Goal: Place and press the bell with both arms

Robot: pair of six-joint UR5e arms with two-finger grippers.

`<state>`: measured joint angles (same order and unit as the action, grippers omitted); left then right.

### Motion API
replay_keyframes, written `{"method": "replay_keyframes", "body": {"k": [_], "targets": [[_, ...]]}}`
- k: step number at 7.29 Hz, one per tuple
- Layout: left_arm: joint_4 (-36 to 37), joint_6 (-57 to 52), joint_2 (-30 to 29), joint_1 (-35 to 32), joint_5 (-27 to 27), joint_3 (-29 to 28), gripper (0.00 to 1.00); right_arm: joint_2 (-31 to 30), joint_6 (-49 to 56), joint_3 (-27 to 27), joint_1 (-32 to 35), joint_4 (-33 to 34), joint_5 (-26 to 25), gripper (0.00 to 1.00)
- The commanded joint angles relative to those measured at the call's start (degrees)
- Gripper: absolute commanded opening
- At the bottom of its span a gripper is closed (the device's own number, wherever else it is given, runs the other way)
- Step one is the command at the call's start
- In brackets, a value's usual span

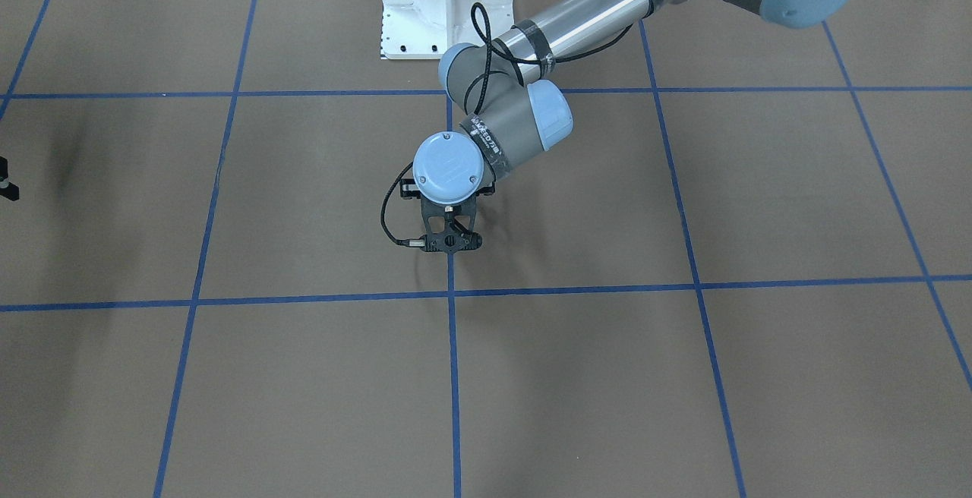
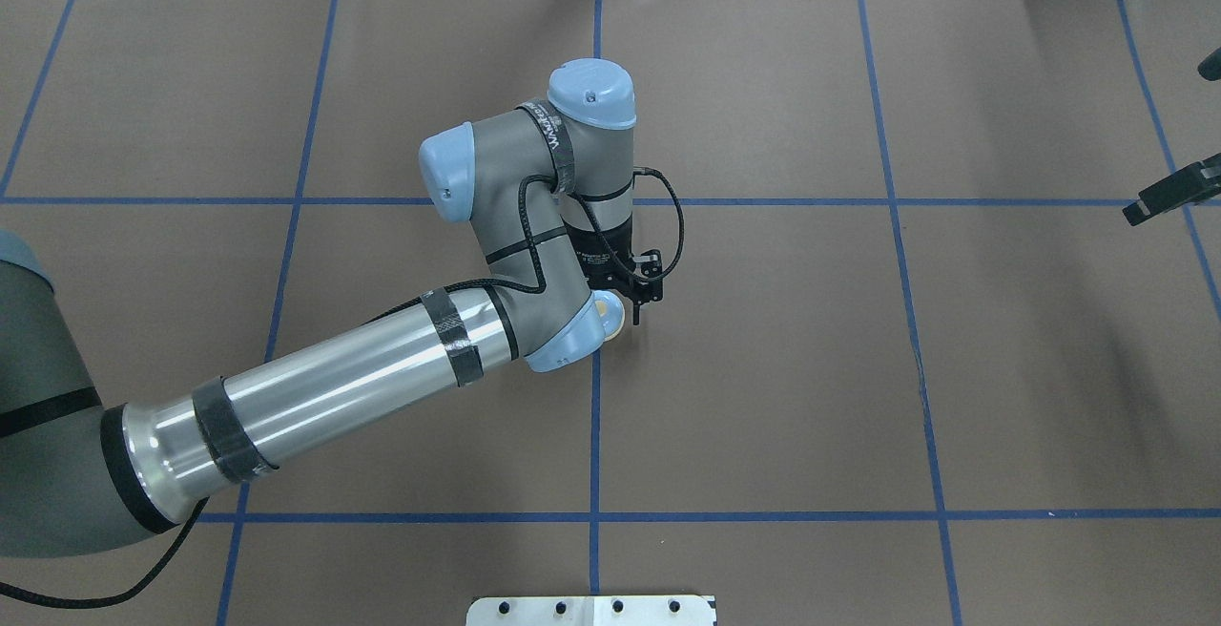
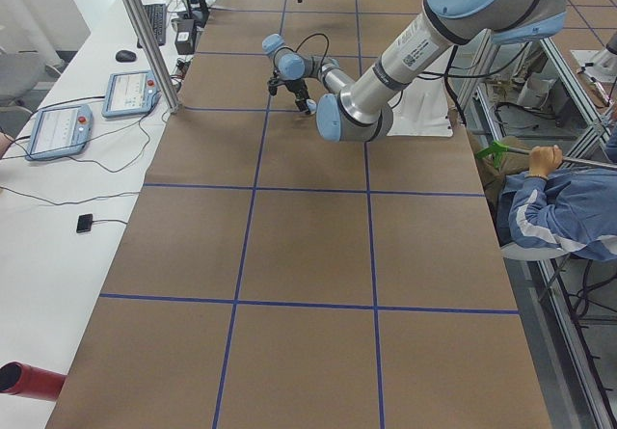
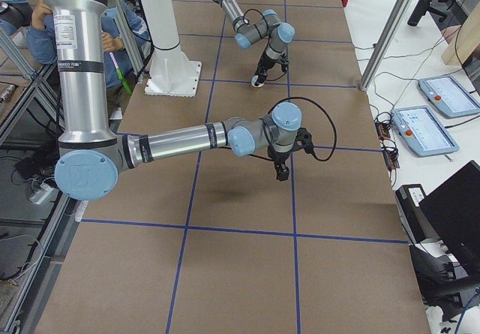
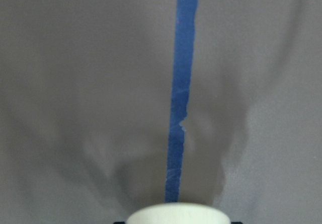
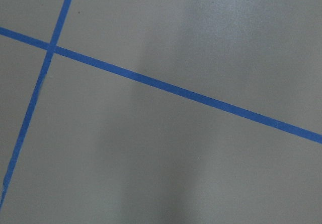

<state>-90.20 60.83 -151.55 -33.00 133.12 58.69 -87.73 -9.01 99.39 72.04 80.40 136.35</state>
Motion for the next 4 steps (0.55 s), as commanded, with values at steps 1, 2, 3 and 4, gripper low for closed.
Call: {"method": "replay_keyframes", "body": {"k": [1, 2, 3, 4], "targets": [[0.2, 0.2, -0.1, -1.3, -0.3, 1.2, 1.0, 3.6, -7.4, 0.7, -2.0, -0.1, -0.2, 1.0], [0.8, 0.2, 0.0, -3.4, 0.3, 4.8, 1.0, 6.2, -12.0, 0.7, -3.8, -0.1, -0.3, 1.0], [1.9, 0.2, 3.6, -4.6, 0.4, 10.4, 1.0, 8.8, -17.5, 0.8, -5.3, -0.1, -0.8, 1.0], [1.9, 0.0, 11.7, -5.8, 1.3, 20.0, 1.0, 11.1, -22.6, 1.6, -7.9, -0.1, -2.2, 0.99]]}}
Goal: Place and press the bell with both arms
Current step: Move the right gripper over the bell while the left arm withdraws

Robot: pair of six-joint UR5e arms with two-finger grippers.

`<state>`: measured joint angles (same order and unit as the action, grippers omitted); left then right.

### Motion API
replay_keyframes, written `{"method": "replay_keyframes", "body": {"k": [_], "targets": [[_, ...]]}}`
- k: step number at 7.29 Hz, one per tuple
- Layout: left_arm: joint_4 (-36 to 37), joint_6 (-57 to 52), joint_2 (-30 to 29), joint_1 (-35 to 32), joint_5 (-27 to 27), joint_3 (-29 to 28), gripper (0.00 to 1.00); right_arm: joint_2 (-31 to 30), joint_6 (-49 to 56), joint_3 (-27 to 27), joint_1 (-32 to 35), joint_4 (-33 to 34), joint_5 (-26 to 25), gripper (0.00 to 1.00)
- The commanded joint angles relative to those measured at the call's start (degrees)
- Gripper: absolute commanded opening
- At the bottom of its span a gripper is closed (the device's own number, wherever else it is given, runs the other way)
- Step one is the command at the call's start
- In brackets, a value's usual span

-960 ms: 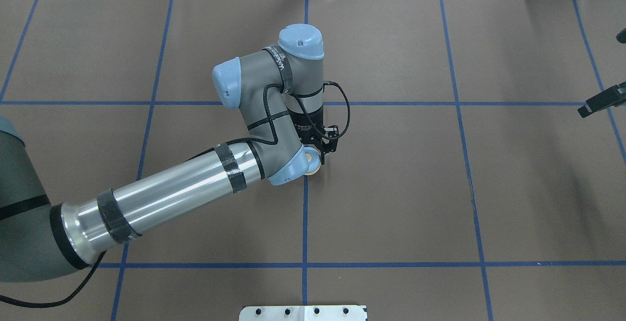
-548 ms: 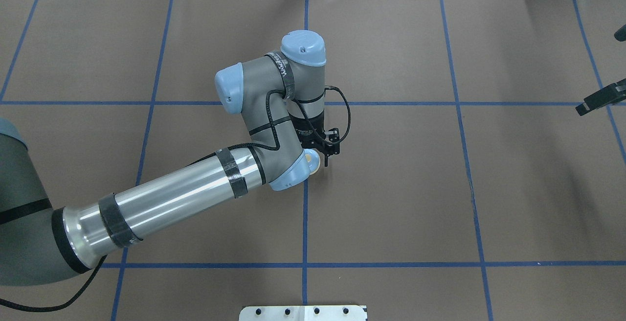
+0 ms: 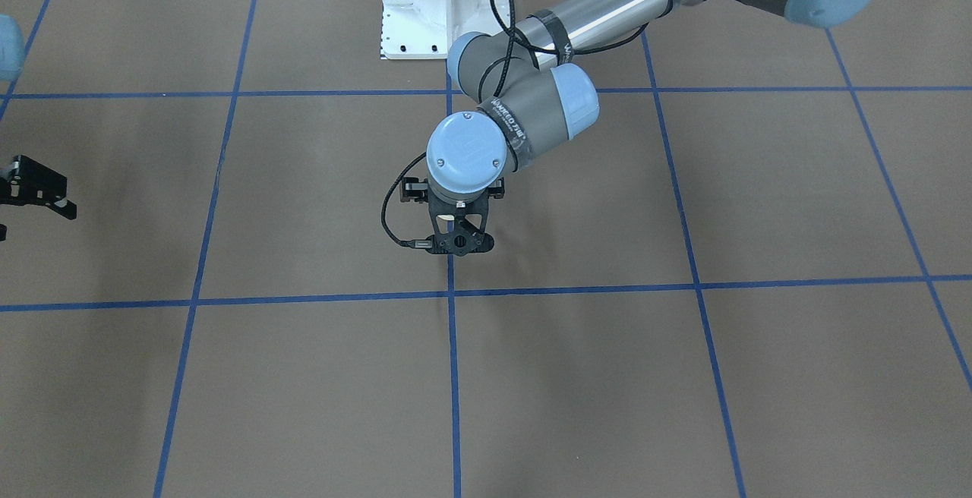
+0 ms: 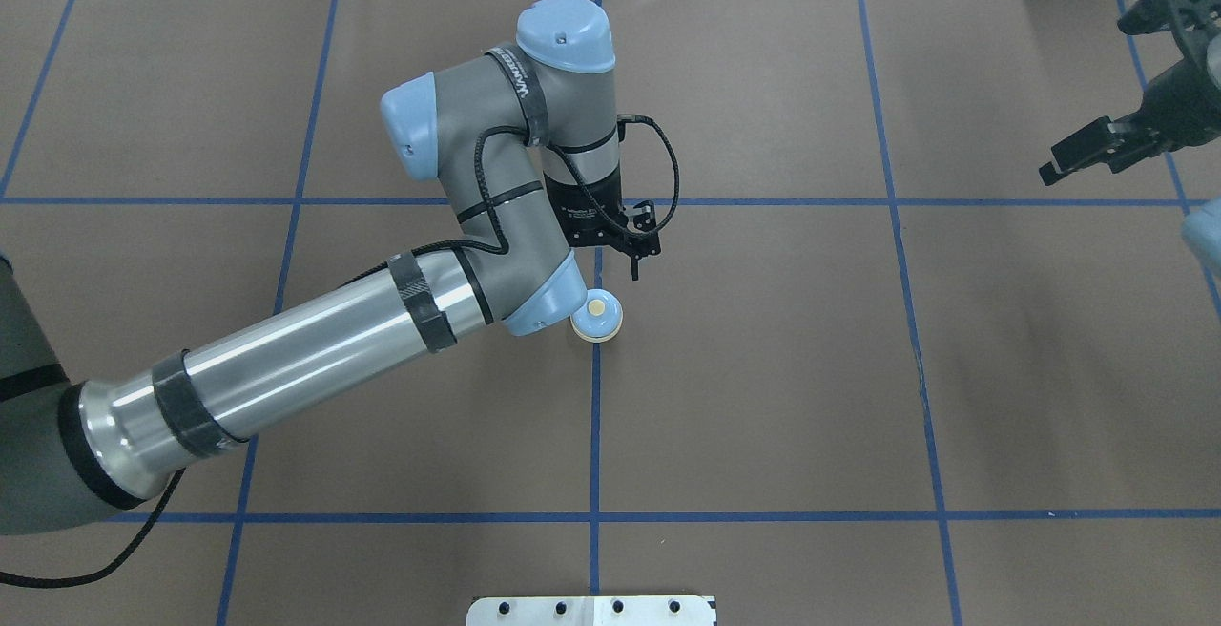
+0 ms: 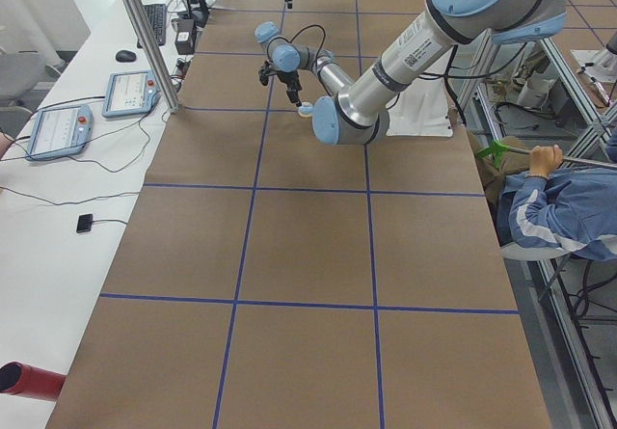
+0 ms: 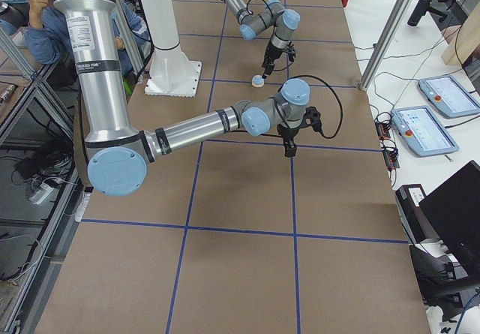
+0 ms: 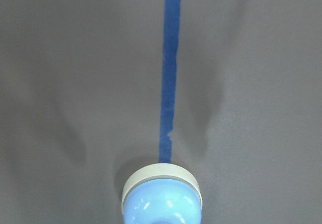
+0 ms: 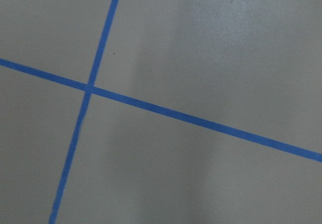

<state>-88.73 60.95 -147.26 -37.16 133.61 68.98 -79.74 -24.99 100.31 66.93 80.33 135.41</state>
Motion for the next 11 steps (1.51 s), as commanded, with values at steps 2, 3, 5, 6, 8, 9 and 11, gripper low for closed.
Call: {"method": "replay_keyframes", "body": {"k": [2, 3, 5, 6, 8, 9, 11], "targets": [[0.1, -1.2, 25.3, -4.6, 2.4, 28.2, 1.0, 10.0, -25.0, 2.4, -13.4, 0.0, -10.1, 0.99], [0.0, -4.7, 30.3, -6.0, 2.4, 31.9, 1.0, 13.9, -34.6, 3.1, -21.0, 0.0, -16.0, 0.99], [0.3, -17.4, 43.1, -11.2, 2.5, 39.4, 1.0, 21.1, -50.8, 2.0, -34.2, 0.1, -29.3, 0.6], [0.3, -21.0, 46.5, -13.3, 2.5, 41.0, 1.0, 23.6, -53.6, -0.1, -36.4, 0.2, -30.6, 0.15], [0.4, -21.8, 49.5, -14.8, 2.5, 43.1, 1.0, 28.6, -54.5, -7.4, -39.6, 0.1, -31.3, 0.0], [0.4, -21.8, 49.3, -14.5, 2.3, 42.9, 1.0, 29.6, -55.3, -8.3, -40.1, 0.2, -31.8, 0.0], [0.4, -21.8, 49.4, -14.5, 2.4, 42.9, 1.0, 30.5, -55.3, -8.8, -40.1, 0.2, -31.9, 0.0]]}}
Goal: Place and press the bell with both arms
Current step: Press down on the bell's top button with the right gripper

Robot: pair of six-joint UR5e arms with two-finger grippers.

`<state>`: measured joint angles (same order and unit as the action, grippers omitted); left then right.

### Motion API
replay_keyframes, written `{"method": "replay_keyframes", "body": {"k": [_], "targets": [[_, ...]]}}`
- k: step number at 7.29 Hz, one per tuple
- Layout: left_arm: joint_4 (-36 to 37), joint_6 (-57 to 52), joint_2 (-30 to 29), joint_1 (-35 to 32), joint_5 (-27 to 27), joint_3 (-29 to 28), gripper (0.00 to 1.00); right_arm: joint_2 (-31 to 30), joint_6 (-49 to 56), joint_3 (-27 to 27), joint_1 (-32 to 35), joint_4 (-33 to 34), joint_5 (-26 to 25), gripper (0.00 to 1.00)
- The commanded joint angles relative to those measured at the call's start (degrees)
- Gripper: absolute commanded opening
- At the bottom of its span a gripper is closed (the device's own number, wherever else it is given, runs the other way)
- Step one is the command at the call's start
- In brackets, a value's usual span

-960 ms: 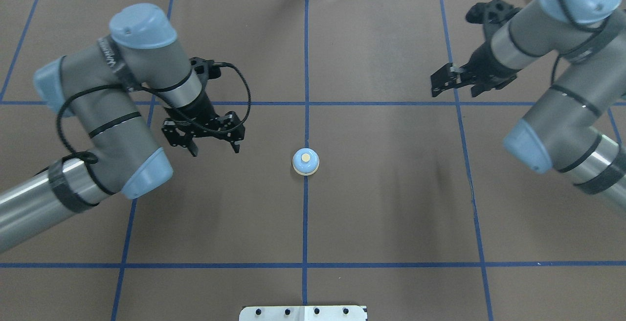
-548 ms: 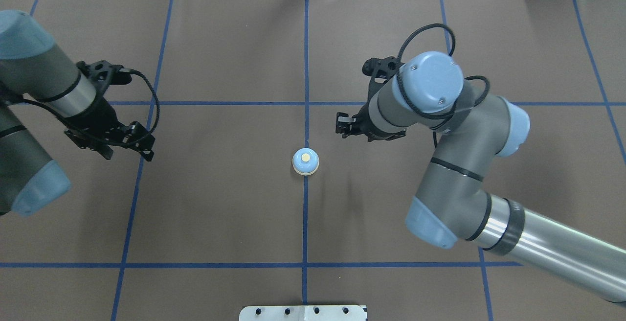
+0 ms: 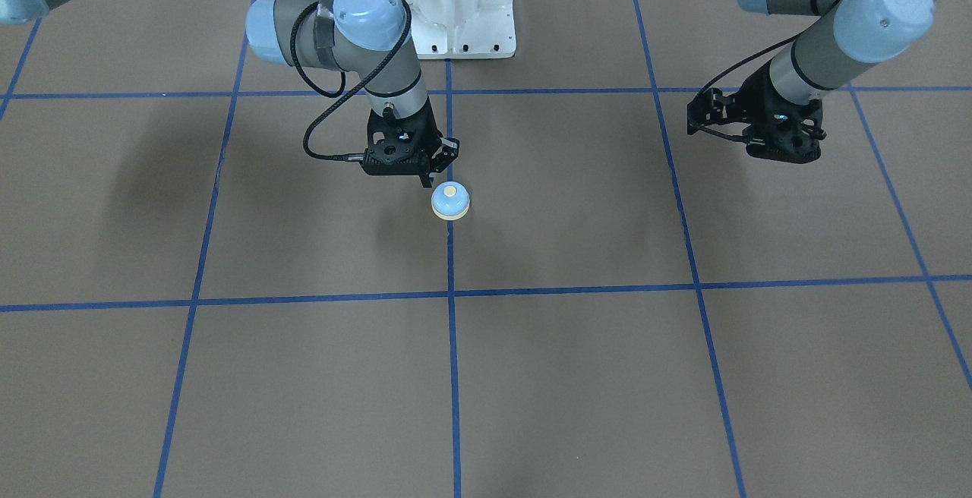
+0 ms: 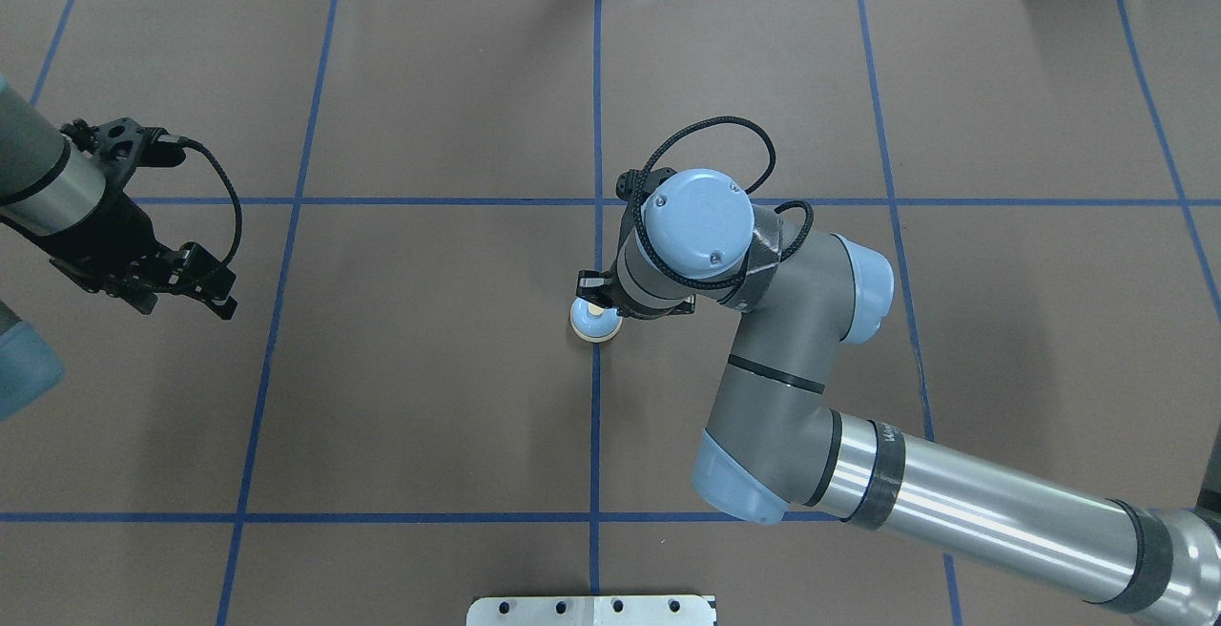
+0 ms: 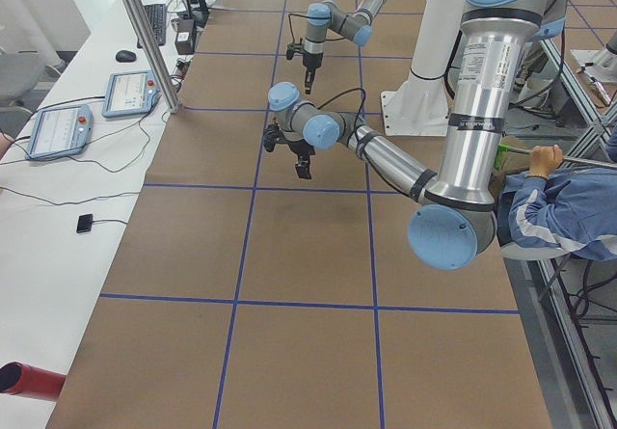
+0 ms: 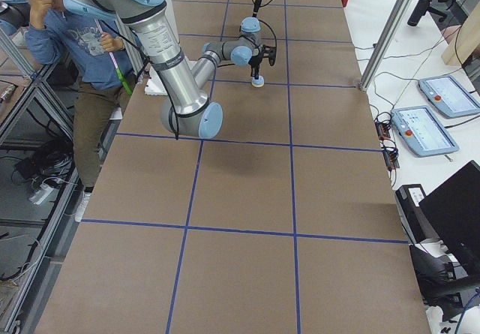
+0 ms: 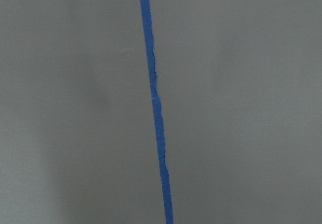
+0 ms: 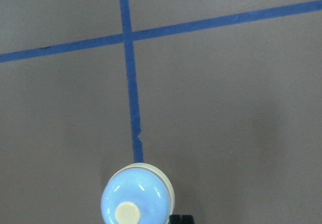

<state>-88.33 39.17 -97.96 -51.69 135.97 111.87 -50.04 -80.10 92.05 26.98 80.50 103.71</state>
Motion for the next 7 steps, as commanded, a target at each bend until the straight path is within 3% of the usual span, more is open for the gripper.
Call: {"method": "replay_keyframes", "body": {"k": [1, 4, 7], "targets": [[0.0, -0.1, 0.1, 0.0, 0.0, 0.1, 1.0, 2.0, -0.2, -1.8, -0.2, 0.0, -0.2, 0.0], [0.0, 0.0, 0.0, 0.0, -0.1, 0.0, 1.0, 5.7, -0.3, -6.6, -0.2, -0.2, -0.3, 0.0], [-0.1, 0.0, 0.0, 0.1, -0.1, 0.0, 1.0, 5.5, -0.4, -7.5, -0.3, -0.1, -0.3, 0.0]]}}
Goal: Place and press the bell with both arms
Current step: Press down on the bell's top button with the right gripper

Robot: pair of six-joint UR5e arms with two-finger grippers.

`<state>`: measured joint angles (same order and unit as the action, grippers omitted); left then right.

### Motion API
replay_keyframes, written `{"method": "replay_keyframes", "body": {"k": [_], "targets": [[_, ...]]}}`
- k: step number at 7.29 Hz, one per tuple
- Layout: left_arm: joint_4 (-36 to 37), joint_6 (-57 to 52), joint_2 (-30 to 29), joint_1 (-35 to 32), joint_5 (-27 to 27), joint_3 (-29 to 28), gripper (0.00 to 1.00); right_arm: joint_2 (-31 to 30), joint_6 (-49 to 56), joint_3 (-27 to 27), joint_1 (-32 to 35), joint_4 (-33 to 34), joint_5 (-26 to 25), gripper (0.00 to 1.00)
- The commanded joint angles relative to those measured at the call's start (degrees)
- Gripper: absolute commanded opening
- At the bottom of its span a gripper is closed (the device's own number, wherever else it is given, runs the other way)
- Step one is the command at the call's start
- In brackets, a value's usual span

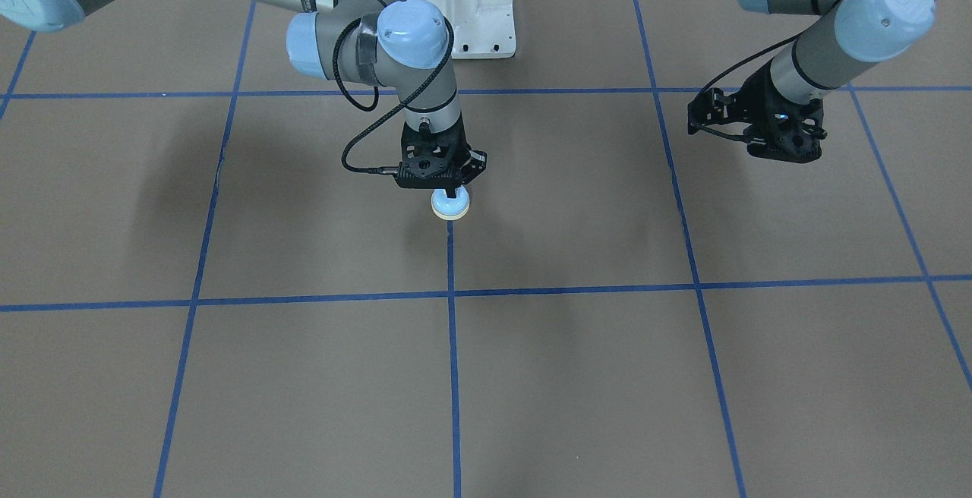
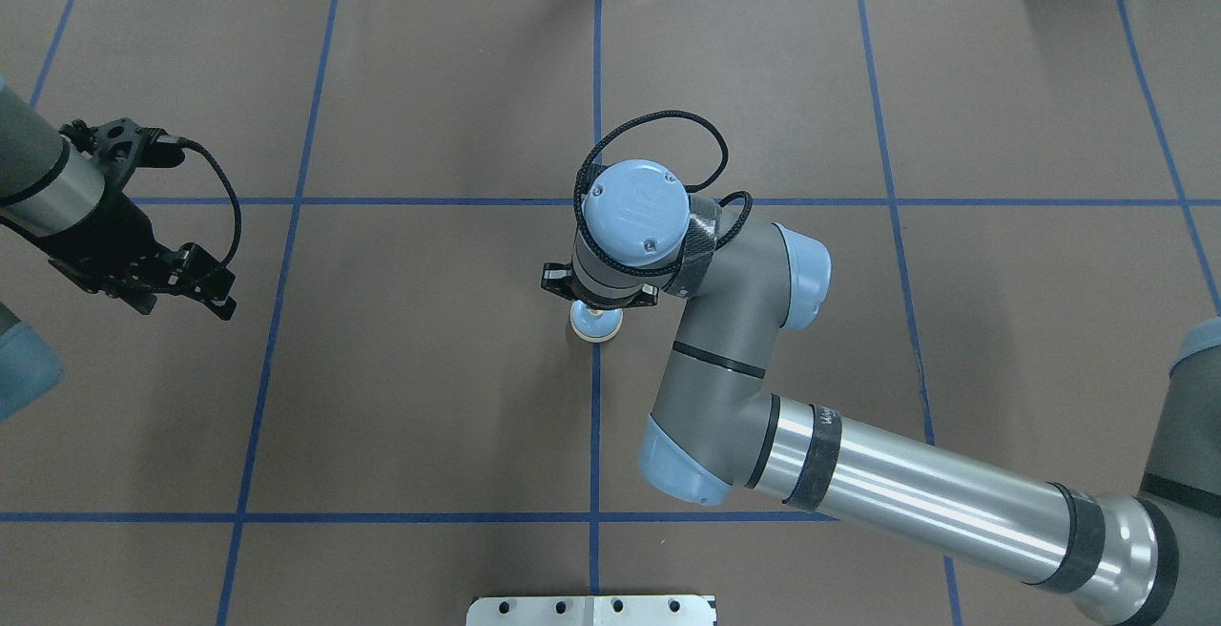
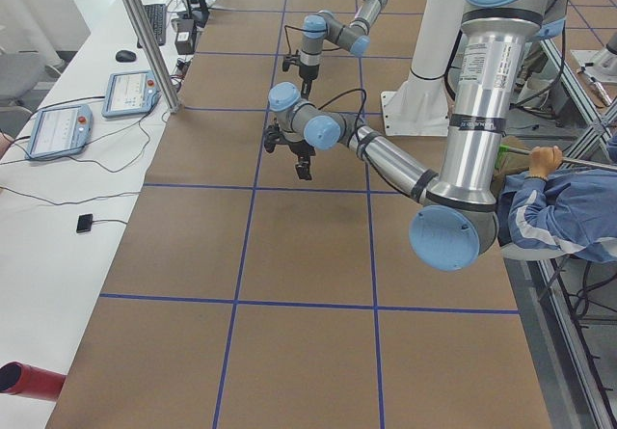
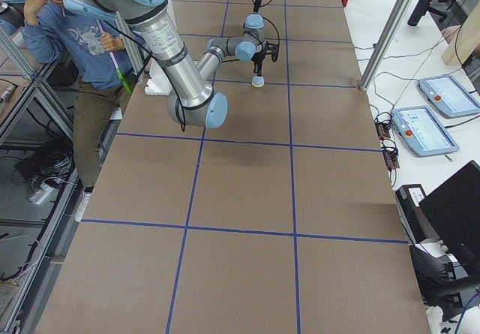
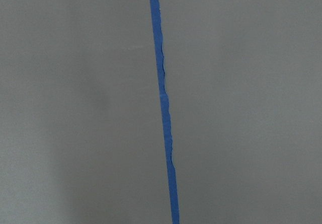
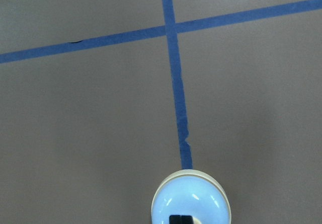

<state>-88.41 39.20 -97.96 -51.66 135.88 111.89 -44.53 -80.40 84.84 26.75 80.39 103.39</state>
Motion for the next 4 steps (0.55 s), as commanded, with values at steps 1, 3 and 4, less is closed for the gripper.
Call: {"method": "replay_keyframes", "body": {"k": [1, 3, 4], "targets": [[0.0, 0.0, -0.2, 0.1, 0.0, 0.0, 1.0, -0.2, 0.2, -0.3, 0.1, 0.1, 0.1, 0.0], [0.0, 0.0, -0.2, 0.0, 0.0, 0.1, 1.0, -0.1, 0.2, 0.6, 0.1, 0.4, 0.7, 0.0], [0.0, 0.0, -0.2, 0.0, 0.1, 0.1, 1.0, -0.6, 0.1, 3.0, 2.3, 1.0, 2.9, 0.0]]}}
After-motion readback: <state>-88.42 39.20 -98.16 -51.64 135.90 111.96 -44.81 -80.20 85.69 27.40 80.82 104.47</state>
